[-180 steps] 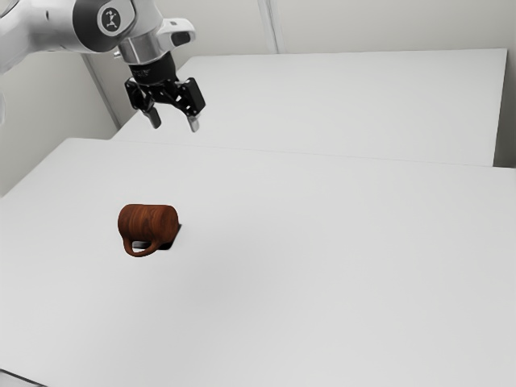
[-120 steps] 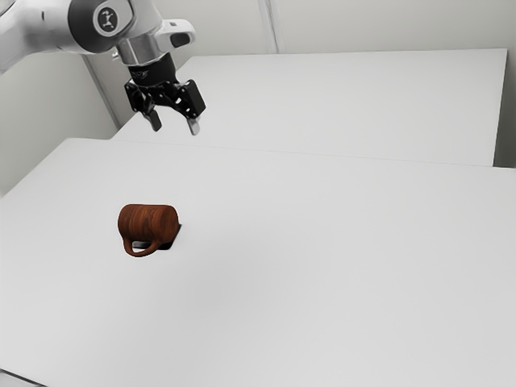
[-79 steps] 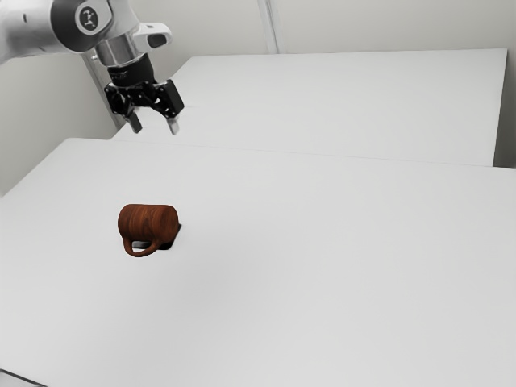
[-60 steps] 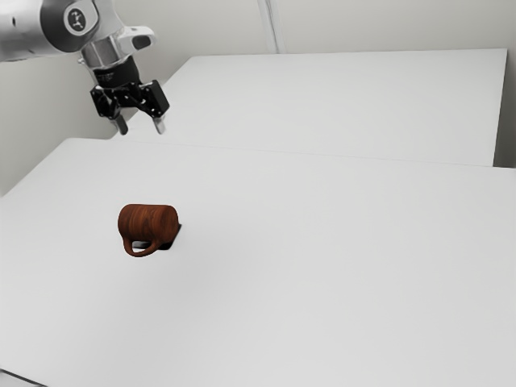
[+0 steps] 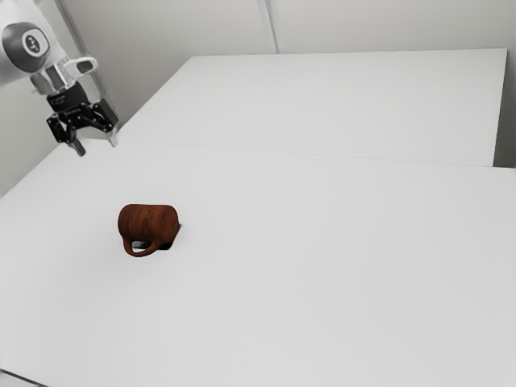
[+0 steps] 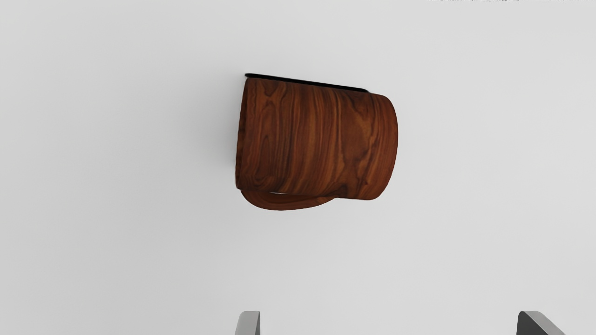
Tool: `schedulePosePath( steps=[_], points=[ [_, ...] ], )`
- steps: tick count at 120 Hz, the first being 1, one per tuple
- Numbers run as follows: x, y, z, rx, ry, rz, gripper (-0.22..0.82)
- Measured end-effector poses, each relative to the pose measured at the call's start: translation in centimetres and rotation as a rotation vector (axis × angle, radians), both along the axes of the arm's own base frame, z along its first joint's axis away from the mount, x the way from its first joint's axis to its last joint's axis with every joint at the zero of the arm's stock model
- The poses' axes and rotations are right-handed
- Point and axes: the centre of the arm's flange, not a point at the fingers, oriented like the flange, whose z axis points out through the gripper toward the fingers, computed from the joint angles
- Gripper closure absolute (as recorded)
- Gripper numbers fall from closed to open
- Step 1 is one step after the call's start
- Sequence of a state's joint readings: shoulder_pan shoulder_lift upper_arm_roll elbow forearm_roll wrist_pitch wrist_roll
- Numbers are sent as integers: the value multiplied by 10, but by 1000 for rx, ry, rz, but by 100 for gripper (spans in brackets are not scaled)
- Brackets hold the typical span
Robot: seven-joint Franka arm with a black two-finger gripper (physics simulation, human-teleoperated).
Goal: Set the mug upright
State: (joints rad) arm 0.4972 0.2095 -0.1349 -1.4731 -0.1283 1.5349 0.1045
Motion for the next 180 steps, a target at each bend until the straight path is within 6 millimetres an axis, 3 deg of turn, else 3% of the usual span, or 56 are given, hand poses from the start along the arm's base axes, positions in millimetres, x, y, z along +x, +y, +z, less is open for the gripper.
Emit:
schedulePosePath(
  steps=[18,52,115,180],
  points=[
    [5,38,-40,-68,3,7,0],
    [7,73,-112,-172,14,-25,0],
    [5,75,-197,-308,-29,-55,0],
    [-2,65,-248,-557,-171,51,0]
  ],
)
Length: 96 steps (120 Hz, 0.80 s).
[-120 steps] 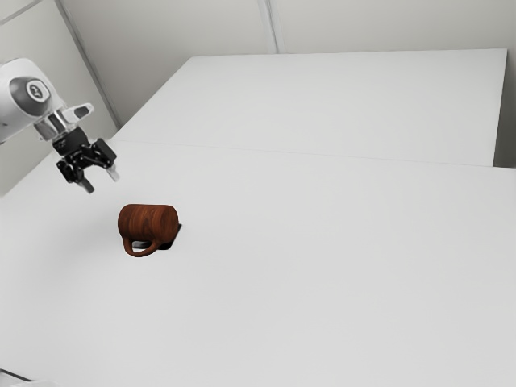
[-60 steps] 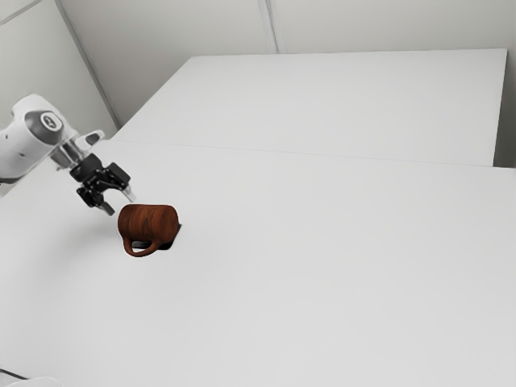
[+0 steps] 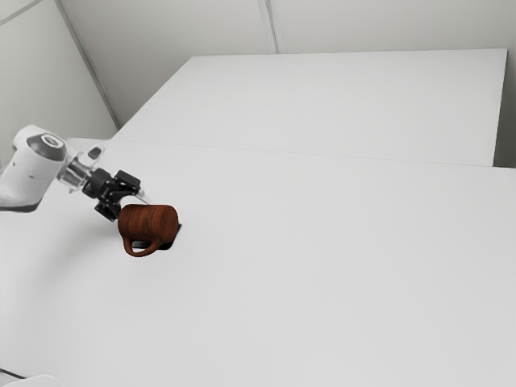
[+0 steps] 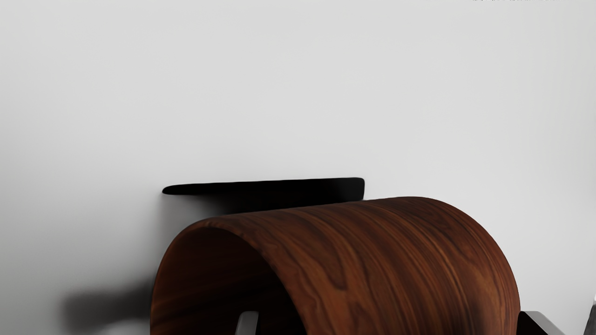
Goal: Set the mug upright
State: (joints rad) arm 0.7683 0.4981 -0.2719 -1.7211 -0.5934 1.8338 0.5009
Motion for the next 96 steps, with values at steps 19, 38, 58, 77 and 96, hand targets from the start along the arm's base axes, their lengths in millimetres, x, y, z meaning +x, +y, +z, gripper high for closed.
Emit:
schedulePosePath(
  steps=[19,38,58,77,96],
  points=[
    [-5,-4,-11,-65,-27,27,7],
    [-4,-5,-10,-87,-60,30,36],
    [1,-12,-3,-77,-92,8,58],
    [5,-29,22,-55,-136,-25,66],
    [5,-50,51,-14,-177,-60,72]
  ],
)
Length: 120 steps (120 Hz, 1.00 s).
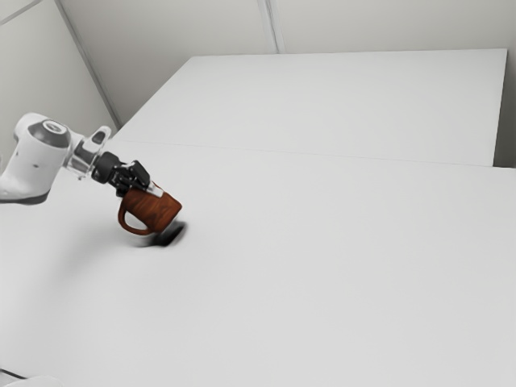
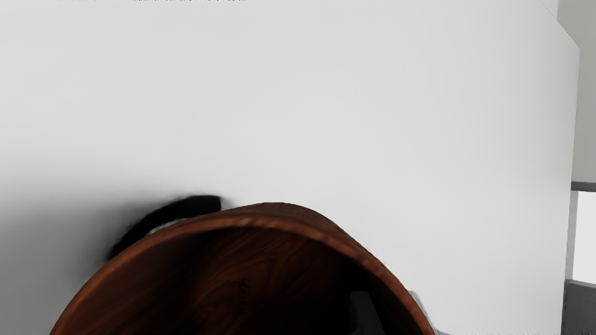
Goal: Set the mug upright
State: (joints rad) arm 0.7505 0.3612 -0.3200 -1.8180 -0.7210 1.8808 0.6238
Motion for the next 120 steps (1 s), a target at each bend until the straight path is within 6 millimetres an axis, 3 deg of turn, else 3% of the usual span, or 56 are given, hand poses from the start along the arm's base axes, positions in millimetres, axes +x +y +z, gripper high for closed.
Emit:
schedulePosePath(
  steps=[13,25,61,73,97,120],
  points=[
    [1,-13,21,37,-32,-20,74],
    [6,-39,45,92,-62,-78,75],
    [11,-162,103,437,-44,-383,76],
    [-5,-202,107,542,-3,-448,77],
    [-46,-258,115,693,39,-476,78],
    [-79,-279,100,771,31,-424,78]
  ],
)
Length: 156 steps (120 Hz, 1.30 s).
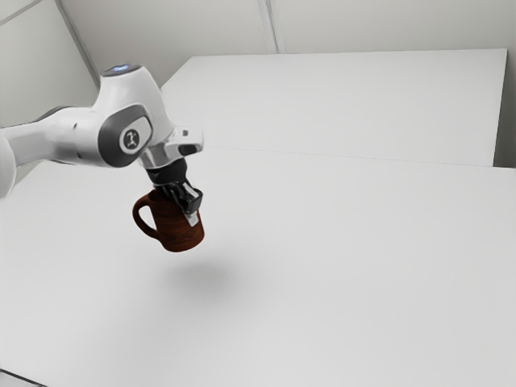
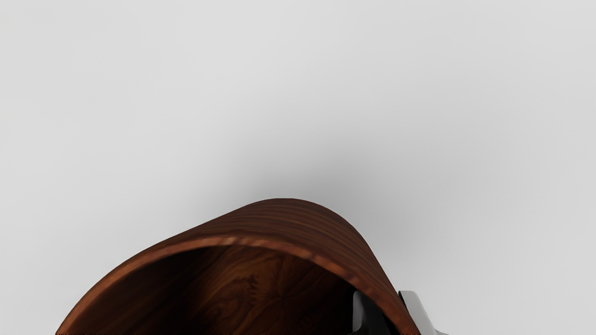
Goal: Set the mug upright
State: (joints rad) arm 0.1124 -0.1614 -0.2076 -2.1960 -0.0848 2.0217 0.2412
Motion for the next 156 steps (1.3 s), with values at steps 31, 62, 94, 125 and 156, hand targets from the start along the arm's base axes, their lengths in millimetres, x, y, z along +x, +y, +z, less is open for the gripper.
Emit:
schedulePosePath(
  steps=[31,62,94,125,156],
  points=[
    [-14,-17,-35,20,-99,53,78],
    [-27,-14,-72,16,-162,121,78],
    [-26,-13,-97,13,-200,154,78],
    [-24,-14,-114,6,-190,183,75],
    [-24,-16,-106,-3,-202,189,29]
  ],
)
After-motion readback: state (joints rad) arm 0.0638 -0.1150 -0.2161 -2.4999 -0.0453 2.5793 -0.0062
